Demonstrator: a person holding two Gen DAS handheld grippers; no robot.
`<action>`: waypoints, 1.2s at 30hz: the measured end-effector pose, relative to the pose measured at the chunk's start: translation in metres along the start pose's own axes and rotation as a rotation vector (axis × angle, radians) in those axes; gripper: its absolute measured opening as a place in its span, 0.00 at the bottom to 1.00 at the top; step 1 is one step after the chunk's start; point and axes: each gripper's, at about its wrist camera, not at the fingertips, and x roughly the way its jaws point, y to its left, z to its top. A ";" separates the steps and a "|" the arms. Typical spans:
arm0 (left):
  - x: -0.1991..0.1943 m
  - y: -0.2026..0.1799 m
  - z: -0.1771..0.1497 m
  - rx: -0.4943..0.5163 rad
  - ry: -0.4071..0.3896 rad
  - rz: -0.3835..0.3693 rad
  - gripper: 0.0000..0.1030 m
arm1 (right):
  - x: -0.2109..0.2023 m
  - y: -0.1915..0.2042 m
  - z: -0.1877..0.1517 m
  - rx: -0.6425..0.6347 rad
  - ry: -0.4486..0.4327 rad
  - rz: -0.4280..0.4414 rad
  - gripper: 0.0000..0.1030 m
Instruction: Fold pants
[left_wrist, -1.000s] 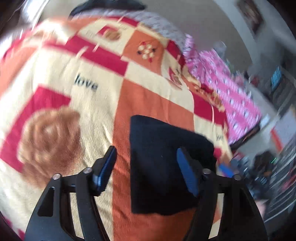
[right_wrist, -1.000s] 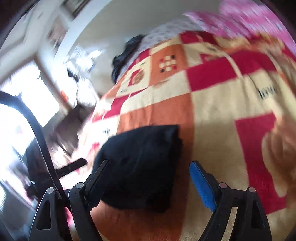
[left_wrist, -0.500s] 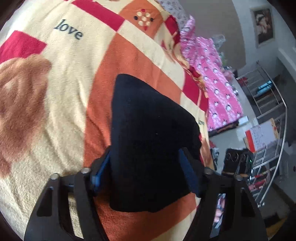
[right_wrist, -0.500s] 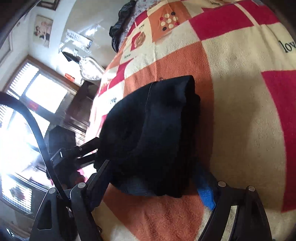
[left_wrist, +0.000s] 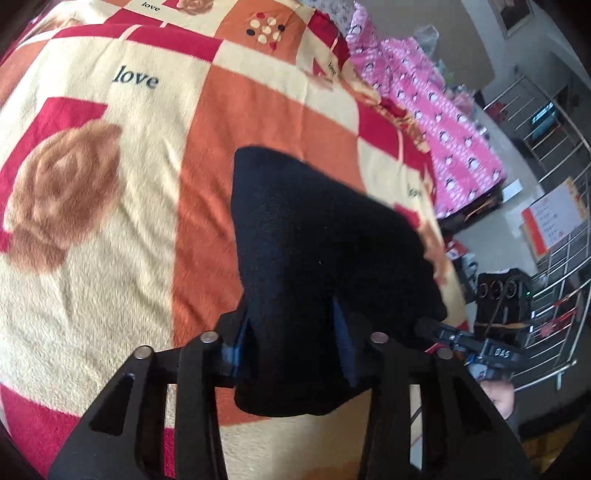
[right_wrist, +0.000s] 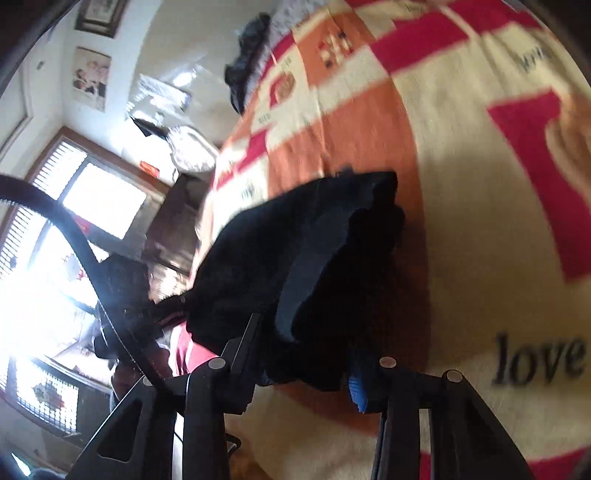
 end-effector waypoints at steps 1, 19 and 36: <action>-0.001 0.003 -0.003 -0.011 -0.016 0.006 0.50 | 0.001 -0.002 0.000 -0.005 -0.013 0.020 0.41; 0.011 -0.037 -0.028 0.276 -0.201 0.099 0.51 | 0.053 0.057 0.056 -0.429 -0.070 -0.338 0.44; 0.043 -0.029 0.035 0.171 -0.158 0.248 0.54 | 0.022 0.066 -0.025 -0.617 -0.194 -0.382 0.49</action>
